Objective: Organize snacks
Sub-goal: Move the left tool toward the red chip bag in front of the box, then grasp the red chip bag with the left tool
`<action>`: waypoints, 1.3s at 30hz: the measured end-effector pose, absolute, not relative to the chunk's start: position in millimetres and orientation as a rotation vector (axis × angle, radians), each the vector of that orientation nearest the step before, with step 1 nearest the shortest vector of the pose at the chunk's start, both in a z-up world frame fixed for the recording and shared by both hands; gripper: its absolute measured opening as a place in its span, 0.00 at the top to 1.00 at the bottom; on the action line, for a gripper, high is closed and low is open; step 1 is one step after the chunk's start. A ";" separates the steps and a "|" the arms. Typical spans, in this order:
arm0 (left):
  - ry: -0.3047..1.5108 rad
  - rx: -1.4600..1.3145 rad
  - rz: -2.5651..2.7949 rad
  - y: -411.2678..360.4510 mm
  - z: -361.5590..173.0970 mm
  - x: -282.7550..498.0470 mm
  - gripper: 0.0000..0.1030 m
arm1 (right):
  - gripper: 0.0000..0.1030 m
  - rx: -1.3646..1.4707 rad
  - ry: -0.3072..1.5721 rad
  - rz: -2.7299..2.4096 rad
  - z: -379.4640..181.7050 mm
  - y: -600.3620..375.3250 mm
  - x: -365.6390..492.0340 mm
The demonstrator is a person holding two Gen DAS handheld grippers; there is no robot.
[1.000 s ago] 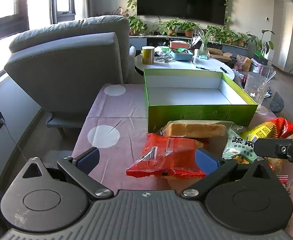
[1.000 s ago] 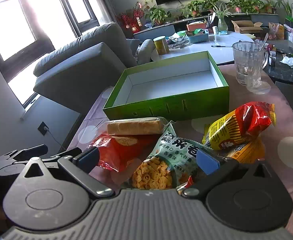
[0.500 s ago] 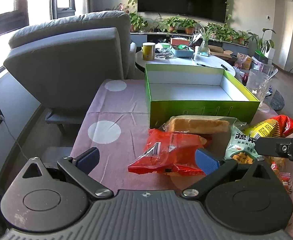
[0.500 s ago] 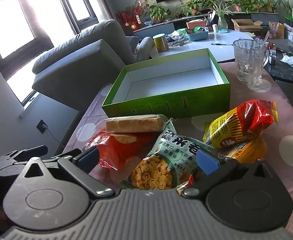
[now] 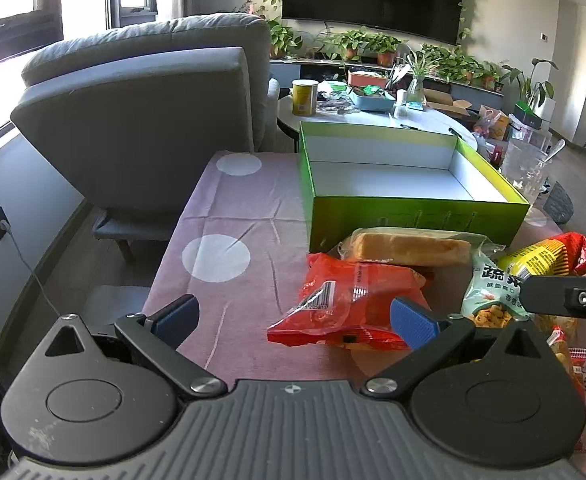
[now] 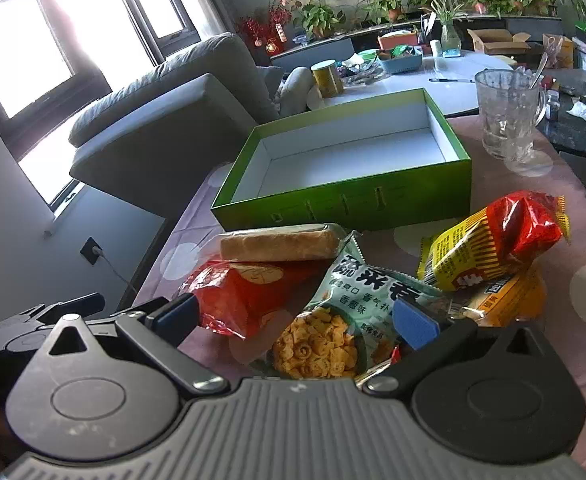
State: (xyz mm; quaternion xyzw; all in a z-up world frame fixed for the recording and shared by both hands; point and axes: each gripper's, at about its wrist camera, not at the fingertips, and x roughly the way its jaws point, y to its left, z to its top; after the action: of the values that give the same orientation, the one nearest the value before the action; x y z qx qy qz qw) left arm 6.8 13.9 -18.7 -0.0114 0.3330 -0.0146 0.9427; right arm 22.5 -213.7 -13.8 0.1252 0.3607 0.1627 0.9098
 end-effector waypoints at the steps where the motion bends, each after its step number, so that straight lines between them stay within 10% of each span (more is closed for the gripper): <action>1: 0.681 -0.025 -0.026 14.6 -18.8 7.3 0.01 | 0.16 0.261 0.747 0.339 -13.8 -213.4 22.9; 39: 0.740 -0.080 -0.050 33.3 -32.2 50.8 0.01 | 0.24 0.349 0.905 0.420 -23.4 -169.6 81.3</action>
State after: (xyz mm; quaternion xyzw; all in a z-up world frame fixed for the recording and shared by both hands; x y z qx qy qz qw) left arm 50.8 33.3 -32.2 -0.0393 0.3612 -0.0247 0.9313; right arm 81.3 -169.6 -23.4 0.1663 0.4317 0.2004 0.8636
